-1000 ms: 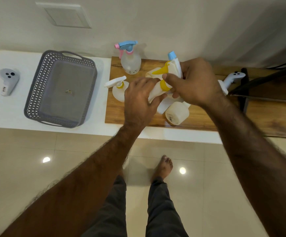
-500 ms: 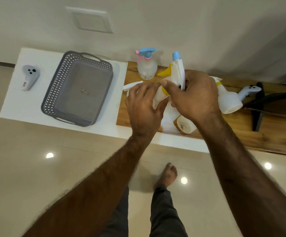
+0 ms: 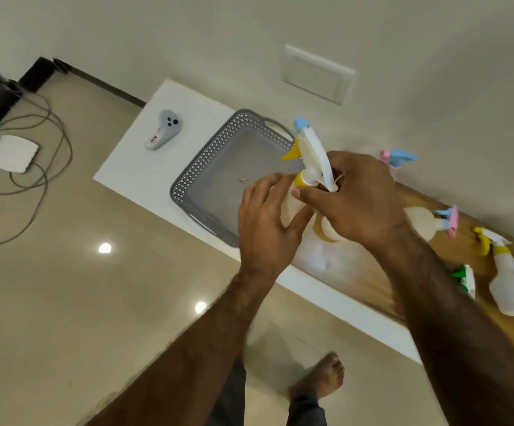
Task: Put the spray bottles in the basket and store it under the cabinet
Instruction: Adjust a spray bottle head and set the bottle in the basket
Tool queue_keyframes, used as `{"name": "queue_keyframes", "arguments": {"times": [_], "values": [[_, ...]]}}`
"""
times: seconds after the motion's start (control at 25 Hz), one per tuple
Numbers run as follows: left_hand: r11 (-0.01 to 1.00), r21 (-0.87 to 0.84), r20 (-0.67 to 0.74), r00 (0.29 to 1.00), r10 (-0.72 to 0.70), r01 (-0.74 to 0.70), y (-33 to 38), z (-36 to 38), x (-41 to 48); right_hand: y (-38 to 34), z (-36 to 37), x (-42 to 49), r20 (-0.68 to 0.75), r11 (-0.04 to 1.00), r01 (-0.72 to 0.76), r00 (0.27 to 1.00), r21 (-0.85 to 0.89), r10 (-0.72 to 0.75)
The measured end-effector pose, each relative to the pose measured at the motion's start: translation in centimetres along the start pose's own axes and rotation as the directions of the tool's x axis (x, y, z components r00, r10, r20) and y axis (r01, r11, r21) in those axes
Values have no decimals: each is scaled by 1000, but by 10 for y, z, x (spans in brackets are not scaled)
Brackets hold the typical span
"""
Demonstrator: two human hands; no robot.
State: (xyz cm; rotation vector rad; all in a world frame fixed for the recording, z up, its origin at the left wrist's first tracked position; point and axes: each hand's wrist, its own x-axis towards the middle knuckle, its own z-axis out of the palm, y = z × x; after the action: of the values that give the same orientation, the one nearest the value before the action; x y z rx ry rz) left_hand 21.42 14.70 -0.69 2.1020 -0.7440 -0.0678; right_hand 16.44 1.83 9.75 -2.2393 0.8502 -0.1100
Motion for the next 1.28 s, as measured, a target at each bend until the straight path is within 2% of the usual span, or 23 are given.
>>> {"name": "queue_keyframes", "arguments": {"times": [0.16,0.32,0.44,0.56,0.68,0.84,0.96,1.16,1.28], "values": [[999,11,171,984,-45,44,-66,-22,40,-22,35,64,54,993,-22,998,-116,28],[989,41,250,957,-146,140,-113,-19,93,-41,93,130,-70,959,-171,985,-227,159],[980,158,207,967,-152,120,-136,2,134,-46,140,163,-196,949,-233,961,-213,192],[981,128,134,977,-164,147,-162,22,162,-37,171,185,-250,946,-270,943,-178,221],[982,11,191,964,-187,188,-186,33,178,-19,191,196,-196,967,-201,966,-159,169],[966,-39,228,943,-240,256,-215,42,199,4,216,204,-82,991,-75,994,-111,67],[977,7,275,938,-209,215,-226,47,213,18,227,212,-95,994,-75,993,-82,67],[974,11,351,911,-216,226,-231,47,223,27,244,215,-75,991,-108,992,-84,102],[977,-51,287,940,-185,208,-229,51,218,31,254,212,-94,988,-135,987,-70,128]]}}
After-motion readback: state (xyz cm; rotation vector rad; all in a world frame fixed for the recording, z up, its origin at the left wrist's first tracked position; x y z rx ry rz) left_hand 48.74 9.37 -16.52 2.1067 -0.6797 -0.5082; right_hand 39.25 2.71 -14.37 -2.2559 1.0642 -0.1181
